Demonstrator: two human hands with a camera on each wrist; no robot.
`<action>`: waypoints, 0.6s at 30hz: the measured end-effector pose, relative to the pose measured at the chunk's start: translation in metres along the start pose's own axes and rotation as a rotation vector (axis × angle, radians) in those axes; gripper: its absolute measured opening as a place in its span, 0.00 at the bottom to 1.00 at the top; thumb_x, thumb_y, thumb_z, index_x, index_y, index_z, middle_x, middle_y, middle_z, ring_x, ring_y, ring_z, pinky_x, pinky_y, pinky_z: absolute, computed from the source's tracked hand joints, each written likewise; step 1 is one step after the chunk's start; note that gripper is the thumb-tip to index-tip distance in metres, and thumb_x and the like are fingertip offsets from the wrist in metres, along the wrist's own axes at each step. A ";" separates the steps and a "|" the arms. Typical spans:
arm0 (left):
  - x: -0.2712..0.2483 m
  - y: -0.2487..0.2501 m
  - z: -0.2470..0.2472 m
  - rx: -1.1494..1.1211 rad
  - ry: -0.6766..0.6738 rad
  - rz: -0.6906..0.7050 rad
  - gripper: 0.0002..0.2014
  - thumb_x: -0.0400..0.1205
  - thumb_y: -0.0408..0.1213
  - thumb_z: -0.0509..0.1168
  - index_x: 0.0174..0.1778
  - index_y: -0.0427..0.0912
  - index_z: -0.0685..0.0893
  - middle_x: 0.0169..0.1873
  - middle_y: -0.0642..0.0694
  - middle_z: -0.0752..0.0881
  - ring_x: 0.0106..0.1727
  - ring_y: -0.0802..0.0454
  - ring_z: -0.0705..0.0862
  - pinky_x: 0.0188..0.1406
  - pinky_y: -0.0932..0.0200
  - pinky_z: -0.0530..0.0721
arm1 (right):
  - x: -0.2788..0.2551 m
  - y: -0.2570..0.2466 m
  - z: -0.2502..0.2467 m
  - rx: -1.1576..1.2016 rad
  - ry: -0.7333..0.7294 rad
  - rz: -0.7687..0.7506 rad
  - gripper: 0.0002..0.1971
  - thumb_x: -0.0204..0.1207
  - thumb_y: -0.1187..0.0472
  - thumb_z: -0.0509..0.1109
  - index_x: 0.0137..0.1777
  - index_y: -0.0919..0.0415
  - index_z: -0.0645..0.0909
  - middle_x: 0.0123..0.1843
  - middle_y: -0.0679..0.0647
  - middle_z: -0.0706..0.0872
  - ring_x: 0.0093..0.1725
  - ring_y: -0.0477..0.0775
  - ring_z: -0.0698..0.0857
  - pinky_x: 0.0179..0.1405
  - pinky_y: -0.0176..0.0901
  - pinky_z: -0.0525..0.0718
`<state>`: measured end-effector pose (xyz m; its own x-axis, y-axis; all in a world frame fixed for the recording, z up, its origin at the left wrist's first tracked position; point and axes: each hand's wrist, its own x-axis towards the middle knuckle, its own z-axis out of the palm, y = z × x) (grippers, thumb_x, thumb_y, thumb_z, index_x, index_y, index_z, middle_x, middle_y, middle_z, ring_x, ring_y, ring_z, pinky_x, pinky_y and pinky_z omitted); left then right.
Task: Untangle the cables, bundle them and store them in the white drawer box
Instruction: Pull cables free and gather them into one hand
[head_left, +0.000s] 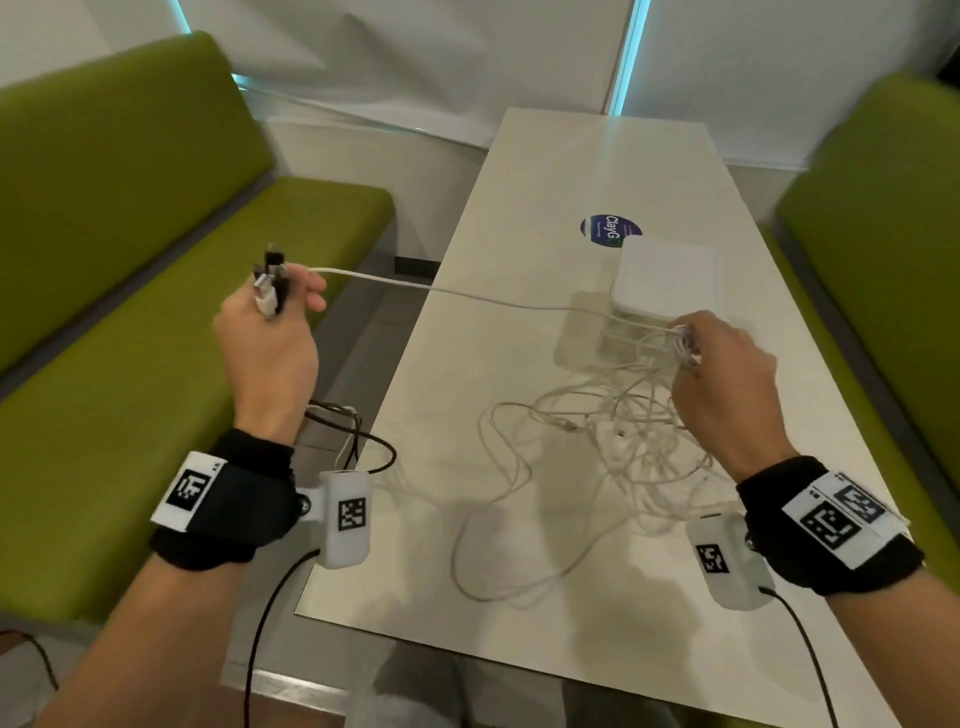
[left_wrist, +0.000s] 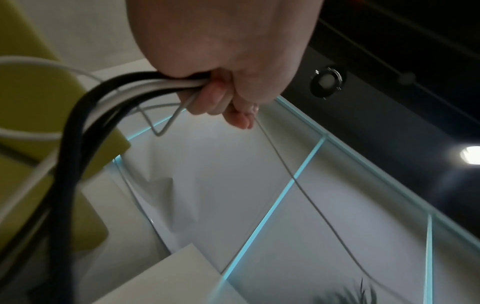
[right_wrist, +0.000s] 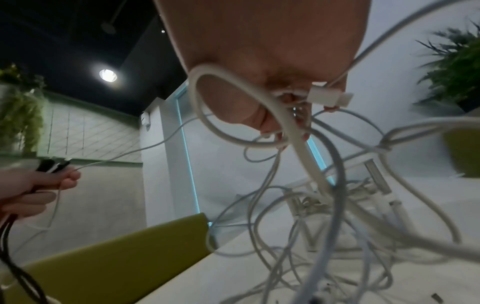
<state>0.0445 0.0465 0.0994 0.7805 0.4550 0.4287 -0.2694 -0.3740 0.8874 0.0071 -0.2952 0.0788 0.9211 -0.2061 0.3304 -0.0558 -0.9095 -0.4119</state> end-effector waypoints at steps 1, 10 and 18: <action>0.000 -0.003 0.000 0.040 -0.031 -0.008 0.15 0.87 0.34 0.61 0.36 0.55 0.81 0.34 0.57 0.85 0.39 0.69 0.82 0.52 0.70 0.79 | 0.000 0.001 -0.001 -0.031 -0.009 -0.015 0.16 0.68 0.77 0.61 0.51 0.59 0.79 0.43 0.53 0.82 0.48 0.63 0.80 0.52 0.53 0.69; -0.031 -0.040 0.017 0.624 -0.371 0.001 0.14 0.89 0.39 0.59 0.40 0.38 0.81 0.36 0.42 0.84 0.40 0.37 0.81 0.36 0.50 0.71 | -0.036 -0.015 0.041 -0.154 -0.363 -0.217 0.22 0.82 0.31 0.45 0.39 0.45 0.66 0.38 0.42 0.75 0.44 0.49 0.74 0.64 0.55 0.69; -0.077 0.008 0.052 0.257 -0.593 0.294 0.22 0.82 0.21 0.61 0.68 0.48 0.83 0.57 0.58 0.87 0.54 0.66 0.83 0.58 0.72 0.80 | -0.045 -0.031 0.053 -0.171 -0.330 -0.338 0.19 0.85 0.40 0.39 0.42 0.47 0.66 0.41 0.45 0.76 0.48 0.54 0.78 0.62 0.56 0.72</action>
<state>0.0119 -0.0336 0.0645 0.8911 -0.1835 0.4150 -0.4315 -0.6256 0.6500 -0.0122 -0.2388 0.0312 0.9698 0.2102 0.1236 0.2297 -0.9575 -0.1741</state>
